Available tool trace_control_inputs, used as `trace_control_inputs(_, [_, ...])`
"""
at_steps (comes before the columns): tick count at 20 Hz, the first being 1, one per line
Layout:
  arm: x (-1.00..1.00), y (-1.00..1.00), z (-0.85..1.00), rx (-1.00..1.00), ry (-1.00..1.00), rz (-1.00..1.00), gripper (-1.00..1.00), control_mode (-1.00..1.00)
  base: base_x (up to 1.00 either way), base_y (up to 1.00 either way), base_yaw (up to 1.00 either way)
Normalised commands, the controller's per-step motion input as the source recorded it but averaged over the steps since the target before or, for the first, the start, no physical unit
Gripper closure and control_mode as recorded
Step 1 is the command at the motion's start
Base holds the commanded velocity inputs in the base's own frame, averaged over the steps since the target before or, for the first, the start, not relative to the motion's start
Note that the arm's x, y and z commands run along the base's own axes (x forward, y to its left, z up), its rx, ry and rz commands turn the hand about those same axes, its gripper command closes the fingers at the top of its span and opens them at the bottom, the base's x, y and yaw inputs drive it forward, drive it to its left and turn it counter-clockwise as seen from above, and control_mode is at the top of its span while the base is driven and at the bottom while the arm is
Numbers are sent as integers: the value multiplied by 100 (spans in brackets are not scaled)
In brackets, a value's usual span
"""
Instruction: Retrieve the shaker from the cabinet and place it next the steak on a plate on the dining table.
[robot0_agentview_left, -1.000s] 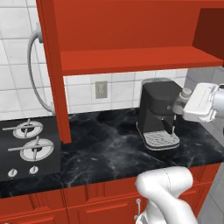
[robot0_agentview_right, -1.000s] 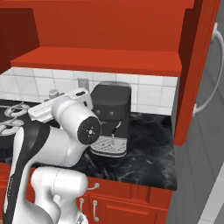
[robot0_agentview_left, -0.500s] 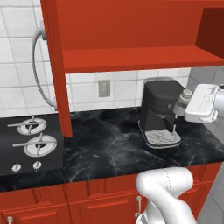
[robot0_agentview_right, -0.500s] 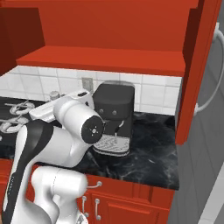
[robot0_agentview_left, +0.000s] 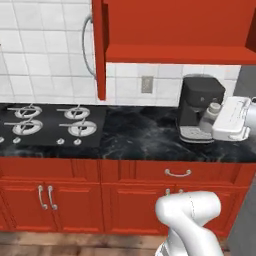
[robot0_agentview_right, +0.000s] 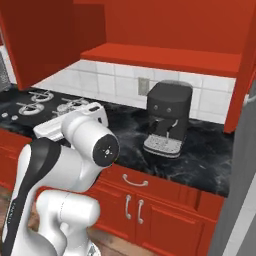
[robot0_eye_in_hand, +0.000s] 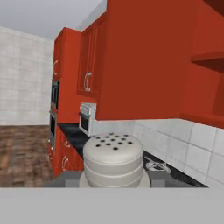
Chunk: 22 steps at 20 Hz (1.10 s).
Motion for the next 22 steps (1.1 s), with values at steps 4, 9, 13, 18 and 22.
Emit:
trace_control_inputs(4, [0, 0, 0, 0, 0, 0, 100, 100, -26, 33, 56])
trace_control_inputs(9, [0, 0, 0, 0, 0, 0, 100, 100, -1, 29, 70])
trace_control_inputs(13, [0, 0, 0, 0, 0, 0, 100, 100, 0, 32, 89])
trace_control_inputs(18, [0, 0, 0, 0, 0, 0, 100, 100, 0, 29, 92])
trace_control_inputs(22, [0, 0, 0, 0, 0, 0, 100, 100, 0, 34, 88])
